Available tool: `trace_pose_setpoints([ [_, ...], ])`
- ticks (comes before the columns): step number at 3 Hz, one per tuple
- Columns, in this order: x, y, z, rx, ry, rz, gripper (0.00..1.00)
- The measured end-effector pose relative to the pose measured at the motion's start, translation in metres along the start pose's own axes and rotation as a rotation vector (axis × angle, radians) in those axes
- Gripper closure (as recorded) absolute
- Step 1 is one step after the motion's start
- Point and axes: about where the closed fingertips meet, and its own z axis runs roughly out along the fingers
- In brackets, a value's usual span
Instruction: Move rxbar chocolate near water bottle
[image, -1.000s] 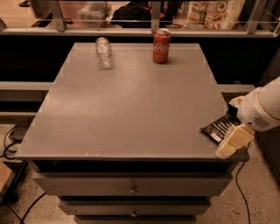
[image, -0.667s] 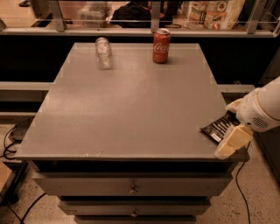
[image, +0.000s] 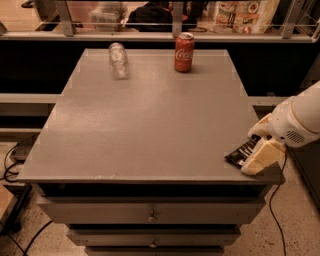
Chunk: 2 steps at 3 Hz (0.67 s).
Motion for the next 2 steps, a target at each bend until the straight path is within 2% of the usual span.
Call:
trace_pose_setpoints([
  [1,-0.0012,-0.0004,-0.0026,0.000,0.000,0.000,0.88],
  [2,-0.0014,-0.0005,-0.0028,0.000,0.000,0.000,1.00],
])
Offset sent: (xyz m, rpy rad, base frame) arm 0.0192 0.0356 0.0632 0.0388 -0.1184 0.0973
